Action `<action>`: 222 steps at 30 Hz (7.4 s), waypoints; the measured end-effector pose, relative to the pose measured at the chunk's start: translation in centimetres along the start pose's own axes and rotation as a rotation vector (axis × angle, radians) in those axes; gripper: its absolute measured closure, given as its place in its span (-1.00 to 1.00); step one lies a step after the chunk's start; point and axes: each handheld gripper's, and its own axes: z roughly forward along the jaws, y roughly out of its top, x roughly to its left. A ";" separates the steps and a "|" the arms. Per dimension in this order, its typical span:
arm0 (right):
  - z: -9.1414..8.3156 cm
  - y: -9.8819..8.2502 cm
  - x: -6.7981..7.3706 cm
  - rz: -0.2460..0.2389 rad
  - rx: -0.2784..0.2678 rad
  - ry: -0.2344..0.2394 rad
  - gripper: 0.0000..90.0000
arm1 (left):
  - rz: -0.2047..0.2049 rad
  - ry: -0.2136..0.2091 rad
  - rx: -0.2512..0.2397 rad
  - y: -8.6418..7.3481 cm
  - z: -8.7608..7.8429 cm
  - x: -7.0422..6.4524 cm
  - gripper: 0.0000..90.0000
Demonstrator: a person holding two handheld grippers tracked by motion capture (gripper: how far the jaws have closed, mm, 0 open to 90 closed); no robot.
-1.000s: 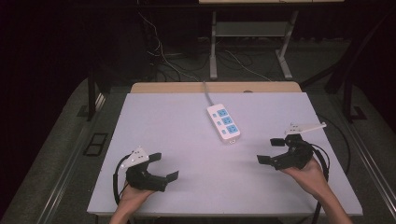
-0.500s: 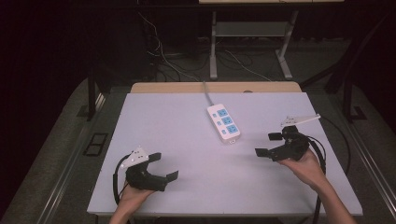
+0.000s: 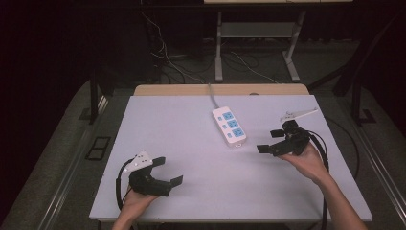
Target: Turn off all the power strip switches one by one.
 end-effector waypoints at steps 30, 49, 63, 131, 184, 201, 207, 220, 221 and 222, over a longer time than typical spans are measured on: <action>3.7 5.6 -0.6 -0.033 0.067 -0.034 -0.98 | -0.019 0.003 -0.026 0.0 -0.4 0.4 -1.00; 5.9 7.6 -0.7 -0.027 0.090 -0.106 -0.40 | -0.023 0.005 -0.028 0.0 -0.5 0.6 -1.00; 7.3 7.4 -1.6 0.006 0.071 -0.058 0.90 | -0.028 0.009 -0.030 0.0 -0.6 0.8 -1.00; 12.2 4.8 -1.6 -0.012 0.130 0.015 1.00 | -0.018 0.011 -0.018 0.0 -0.4 1.1 -1.00; 9.2 9.4 -1.7 -0.060 0.137 -0.008 1.00 | -0.023 0.009 -0.008 -0.1 -0.1 1.4 -1.00; 10.5 12.1 -2.5 -0.064 0.145 -0.023 1.00 | -0.020 0.008 -0.009 -0.1 -0.2 1.5 -1.00; 11.5 12.0 -3.2 -0.044 0.149 -0.020 1.00 | -0.020 0.007 -0.009 -0.1 -0.1 1.4 -1.00; 13.3 11.4 -4.3 -0.012 0.143 0.009 1.00 | -0.016 0.006 -0.004 0.0 0.0 1.5 -1.00; 13.5 11.3 -4.3 -0.010 0.147 0.012 1.00 | -0.016 0.006 -0.004 0.0 0.0 1.5 -1.00; 13.8 11.2 -4.3 -0.010 0.152 0.019 1.00 | -0.016 0.006 -0.004 0.0 0.0 1.5 -1.00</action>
